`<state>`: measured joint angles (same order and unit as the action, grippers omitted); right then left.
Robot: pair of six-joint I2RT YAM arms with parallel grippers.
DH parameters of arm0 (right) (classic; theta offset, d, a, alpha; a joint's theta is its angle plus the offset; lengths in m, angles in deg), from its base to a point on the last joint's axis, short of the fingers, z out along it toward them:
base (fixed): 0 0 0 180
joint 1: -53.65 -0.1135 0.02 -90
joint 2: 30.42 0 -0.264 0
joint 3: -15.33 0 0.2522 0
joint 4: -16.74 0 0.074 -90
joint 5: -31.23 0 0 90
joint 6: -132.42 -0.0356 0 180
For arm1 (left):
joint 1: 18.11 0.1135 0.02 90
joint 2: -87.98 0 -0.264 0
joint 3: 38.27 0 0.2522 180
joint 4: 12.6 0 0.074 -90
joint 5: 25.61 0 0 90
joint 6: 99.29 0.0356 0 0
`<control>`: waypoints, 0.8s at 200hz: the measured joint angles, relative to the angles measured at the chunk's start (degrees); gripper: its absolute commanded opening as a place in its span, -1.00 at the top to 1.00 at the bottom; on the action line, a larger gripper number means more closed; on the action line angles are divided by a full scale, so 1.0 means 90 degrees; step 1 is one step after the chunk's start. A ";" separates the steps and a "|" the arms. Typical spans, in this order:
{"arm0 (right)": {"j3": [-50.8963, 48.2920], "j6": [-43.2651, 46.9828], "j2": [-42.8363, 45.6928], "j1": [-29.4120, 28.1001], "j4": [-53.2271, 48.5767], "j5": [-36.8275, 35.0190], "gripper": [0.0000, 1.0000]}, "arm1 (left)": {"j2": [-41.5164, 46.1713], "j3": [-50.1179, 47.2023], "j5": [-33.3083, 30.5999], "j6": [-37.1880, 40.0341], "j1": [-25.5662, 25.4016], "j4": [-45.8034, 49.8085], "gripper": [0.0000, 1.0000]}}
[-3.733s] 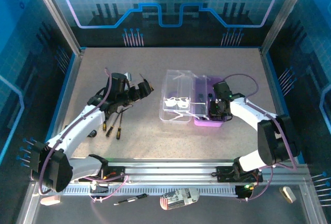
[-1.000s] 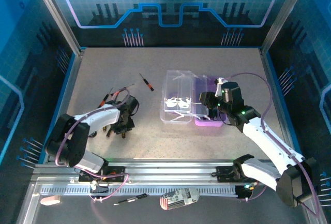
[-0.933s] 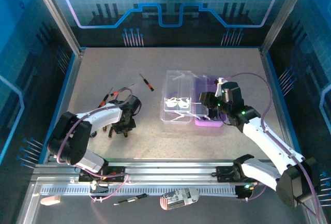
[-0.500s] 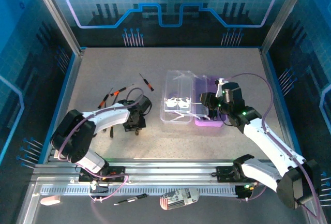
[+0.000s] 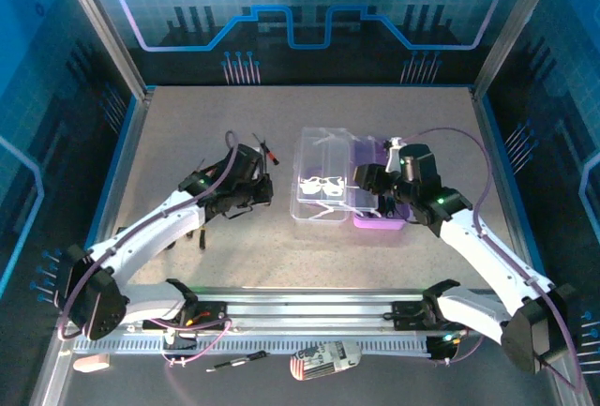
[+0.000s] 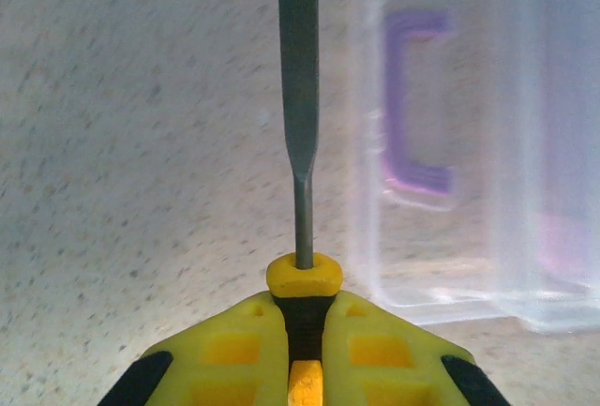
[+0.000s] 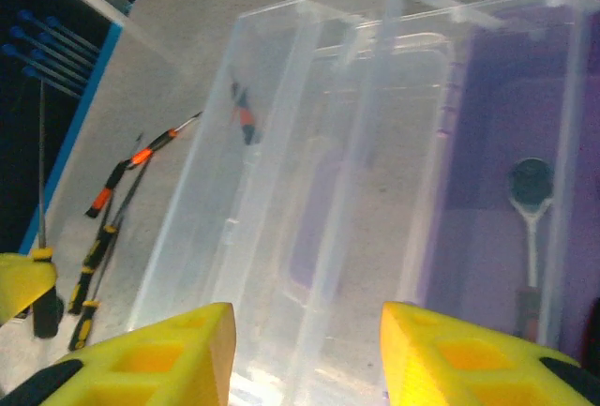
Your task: Pack the tool kit
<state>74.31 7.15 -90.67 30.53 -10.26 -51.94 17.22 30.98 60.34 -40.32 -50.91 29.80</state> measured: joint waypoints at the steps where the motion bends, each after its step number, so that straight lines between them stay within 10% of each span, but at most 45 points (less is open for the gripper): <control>1: 0.0002 -0.0010 -0.0002 -0.0007 0.0005 0.0007 0.07 | 0.0005 0.0000 0.0022 0.0010 0.0000 -0.0012 0.84; 72: 0.0624 -0.0699 -0.1003 -0.0736 0.0984 0.0602 0.02 | -0.0194 -0.0017 0.1739 0.0177 -0.0236 -0.1617 0.85; 160: 0.0964 -0.1307 -0.2045 -0.0928 0.2157 0.0716 0.29 | -0.0593 -0.0015 0.2161 0.0153 -0.0396 -0.1982 0.87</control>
<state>82.98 -4.60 -109.07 22.18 9.15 -45.49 11.89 30.85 79.79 -38.94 -54.47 11.97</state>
